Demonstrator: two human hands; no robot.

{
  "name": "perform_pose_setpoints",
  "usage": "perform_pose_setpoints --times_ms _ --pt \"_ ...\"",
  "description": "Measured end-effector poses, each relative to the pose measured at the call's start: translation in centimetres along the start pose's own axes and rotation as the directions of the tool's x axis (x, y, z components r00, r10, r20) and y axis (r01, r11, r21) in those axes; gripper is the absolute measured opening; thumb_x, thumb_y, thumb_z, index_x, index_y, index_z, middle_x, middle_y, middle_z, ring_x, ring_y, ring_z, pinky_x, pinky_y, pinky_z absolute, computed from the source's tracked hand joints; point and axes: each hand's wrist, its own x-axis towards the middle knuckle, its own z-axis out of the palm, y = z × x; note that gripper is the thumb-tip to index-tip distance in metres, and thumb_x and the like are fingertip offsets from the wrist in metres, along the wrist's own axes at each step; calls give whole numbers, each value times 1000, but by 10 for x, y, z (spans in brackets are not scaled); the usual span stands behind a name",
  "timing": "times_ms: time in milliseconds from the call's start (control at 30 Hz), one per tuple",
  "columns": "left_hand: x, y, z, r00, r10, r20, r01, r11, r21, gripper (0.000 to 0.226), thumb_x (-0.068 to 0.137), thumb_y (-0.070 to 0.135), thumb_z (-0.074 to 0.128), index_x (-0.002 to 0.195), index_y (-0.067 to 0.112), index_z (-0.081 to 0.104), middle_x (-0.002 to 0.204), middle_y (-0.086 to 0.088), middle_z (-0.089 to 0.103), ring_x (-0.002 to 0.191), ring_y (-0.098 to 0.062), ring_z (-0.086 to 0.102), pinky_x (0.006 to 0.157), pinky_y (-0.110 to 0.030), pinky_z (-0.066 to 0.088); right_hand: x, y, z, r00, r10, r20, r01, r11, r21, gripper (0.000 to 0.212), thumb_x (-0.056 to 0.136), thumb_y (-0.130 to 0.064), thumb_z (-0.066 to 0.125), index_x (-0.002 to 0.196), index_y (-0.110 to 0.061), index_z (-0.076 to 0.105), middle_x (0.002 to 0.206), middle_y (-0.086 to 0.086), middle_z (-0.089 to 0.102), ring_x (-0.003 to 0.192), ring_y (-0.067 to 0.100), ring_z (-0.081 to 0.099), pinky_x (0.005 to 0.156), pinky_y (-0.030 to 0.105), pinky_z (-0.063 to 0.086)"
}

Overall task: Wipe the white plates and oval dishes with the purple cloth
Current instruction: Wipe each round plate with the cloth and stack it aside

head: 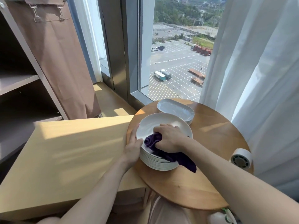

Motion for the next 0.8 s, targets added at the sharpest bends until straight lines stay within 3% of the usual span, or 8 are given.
perform_pose_setpoints --times_ms 200,300,433,600,733,800 --pt "4 -3 0 1000 20 -13 -21 999 -35 58 107 11 39 150 47 25 160 5 35 143 -23 41 118 -54 35 10 -10 10 988 16 -156 -11 999 36 21 74 -43 50 94 -36 50 89 -12 42 97 21 43 86 40 29" --pt "4 -7 1 999 33 -7 -34 999 -21 59 107 12 40 151 47 24 159 5 36 141 -22 42 118 -54 35 17 -16 19 948 61 -313 -65 998 0 43 74 -48 50 110 -29 62 99 -5 50 101 24 48 85 40 32" --pt "9 -11 -1 999 39 -10 -39 999 8 58 107 13 38 149 51 26 157 5 40 142 -21 42 118 -53 36 30 -21 20 874 214 -437 -184 977 110 48 77 -48 51 117 -25 65 124 2 60 113 26 49 95 44 37" --pt "13 -16 -7 1000 25 11 -27 993 112 58 106 25 35 153 56 21 160 9 34 145 -23 37 117 -57 35 39 -26 14 835 391 -388 -359 920 156 55 81 -48 53 129 -22 55 134 10 51 123 33 44 99 48 36" --pt "12 -14 -8 1000 0 15 -2 984 176 54 107 33 33 151 62 18 156 11 38 140 -26 41 116 -58 36 25 -28 13 907 330 -261 -326 944 60 70 79 -61 58 136 -22 47 138 9 44 125 35 41 99 53 39" --pt "12 -14 -8 1000 6 4 -6 984 181 53 107 34 32 150 62 18 155 8 41 137 -29 44 116 -57 37 12 -27 14 932 283 -227 -285 958 26 65 76 -59 58 130 -23 47 130 6 44 123 36 42 98 53 39"
